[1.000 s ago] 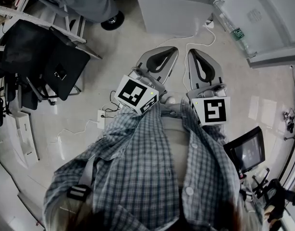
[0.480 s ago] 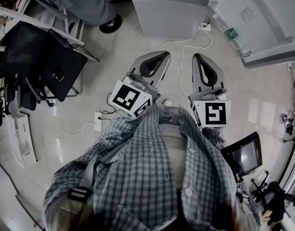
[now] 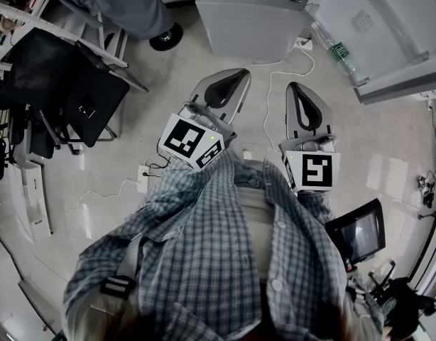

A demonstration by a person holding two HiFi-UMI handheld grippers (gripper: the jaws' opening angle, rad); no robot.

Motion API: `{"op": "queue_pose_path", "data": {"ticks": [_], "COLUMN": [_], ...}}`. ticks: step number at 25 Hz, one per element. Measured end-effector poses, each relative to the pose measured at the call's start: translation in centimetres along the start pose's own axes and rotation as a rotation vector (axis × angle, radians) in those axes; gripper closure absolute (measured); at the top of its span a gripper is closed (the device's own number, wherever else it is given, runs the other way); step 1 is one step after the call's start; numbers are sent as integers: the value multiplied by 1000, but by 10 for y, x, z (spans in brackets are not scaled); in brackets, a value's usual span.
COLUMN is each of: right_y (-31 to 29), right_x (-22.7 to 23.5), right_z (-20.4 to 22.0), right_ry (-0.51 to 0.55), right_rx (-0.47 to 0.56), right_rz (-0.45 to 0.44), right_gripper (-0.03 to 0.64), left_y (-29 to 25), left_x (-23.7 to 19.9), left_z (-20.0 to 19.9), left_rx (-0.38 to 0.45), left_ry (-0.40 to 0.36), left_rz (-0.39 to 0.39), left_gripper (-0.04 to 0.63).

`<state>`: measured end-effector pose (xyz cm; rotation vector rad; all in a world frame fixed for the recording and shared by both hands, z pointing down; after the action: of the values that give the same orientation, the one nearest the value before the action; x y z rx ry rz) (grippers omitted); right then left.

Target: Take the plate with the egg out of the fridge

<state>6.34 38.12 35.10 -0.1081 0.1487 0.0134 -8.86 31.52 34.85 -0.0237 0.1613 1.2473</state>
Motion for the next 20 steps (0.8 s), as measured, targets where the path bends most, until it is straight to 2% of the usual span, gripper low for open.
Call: {"op": "queue_pose_path", "data": {"ticks": [11, 16, 20], "right_y": [-14, -41, -70], "right_x": [1, 3, 4], "right_z": [5, 7, 4], "right_ry": [-22, 28, 21], "right_rx": [-7, -11, -5], "right_rz": [6, 2, 15], "right_gripper": [609, 609, 609], "left_y": [2, -5, -13], "left_x": [-22, -50, -78], "left_z": [-7, -4, -2], "left_rx": [1, 2, 2], "left_ry": [-8, -13, 2], "left_rz": [-52, -66, -66], "left_gripper": [589, 588, 588]}}
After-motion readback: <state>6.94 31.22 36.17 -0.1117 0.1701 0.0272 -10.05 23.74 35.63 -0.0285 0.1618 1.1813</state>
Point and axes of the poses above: the fingertips, and each gripper's own axes: y backward along the fingers, x to its right, z out of its underside, the point moved 7 cm from there along y, backward along the fingers, and after that the axes turned 14 degrees about z, right-handed, at the moved point
